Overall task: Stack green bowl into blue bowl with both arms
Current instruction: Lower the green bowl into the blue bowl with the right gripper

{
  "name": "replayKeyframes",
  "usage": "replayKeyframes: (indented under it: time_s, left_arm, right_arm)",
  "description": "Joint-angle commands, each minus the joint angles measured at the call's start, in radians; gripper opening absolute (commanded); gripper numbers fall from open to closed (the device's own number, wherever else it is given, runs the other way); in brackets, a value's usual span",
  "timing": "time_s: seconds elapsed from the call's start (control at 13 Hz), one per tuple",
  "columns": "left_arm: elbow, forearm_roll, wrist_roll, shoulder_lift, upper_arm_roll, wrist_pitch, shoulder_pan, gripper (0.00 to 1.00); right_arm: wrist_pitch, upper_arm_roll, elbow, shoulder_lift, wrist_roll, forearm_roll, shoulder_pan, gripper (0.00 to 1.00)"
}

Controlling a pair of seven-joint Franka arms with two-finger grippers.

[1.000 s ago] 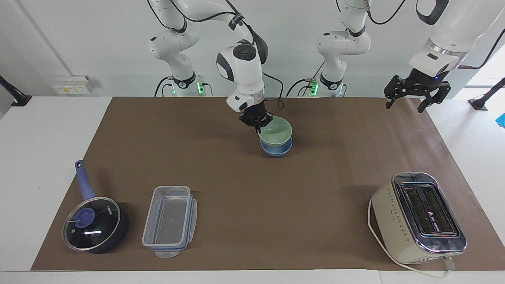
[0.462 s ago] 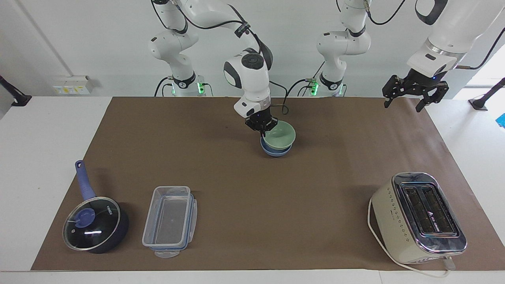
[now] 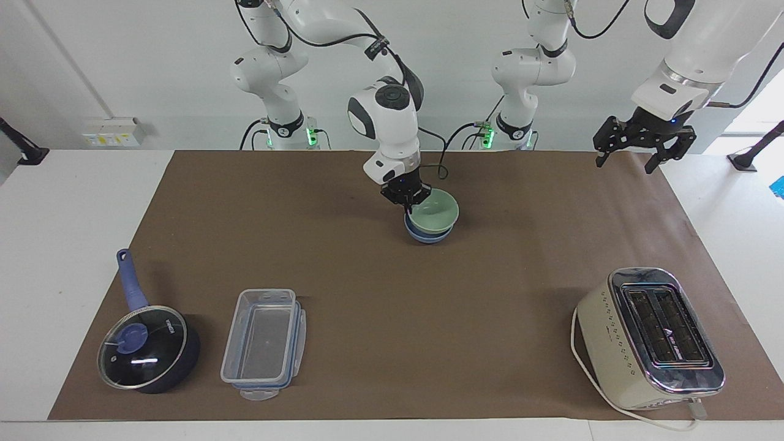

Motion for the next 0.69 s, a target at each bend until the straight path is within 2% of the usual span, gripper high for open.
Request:
replayKeyframes:
  time_s: [0.0,0.38,0.62]
  left_arm:
    - [-0.009,0.022,0.001,-0.014,-0.008,-0.012,0.003,1.00]
    - [-0.022,0.022,0.001,-0.018,-0.008,-0.007,0.000,1.00]
    - [-0.022,0.022,0.003,-0.018,-0.008,-0.006,-0.001,1.00]
  right_arm:
    - [0.037,0.000,-0.006,0.015,-0.003,-0.008,-0.005,0.00]
    - [0.044,0.000,-0.008,0.023,-0.026,-0.006,-0.010,0.00]
    - [0.044,0.002,-0.009,0.031,-0.024,-0.006,-0.008,0.11]
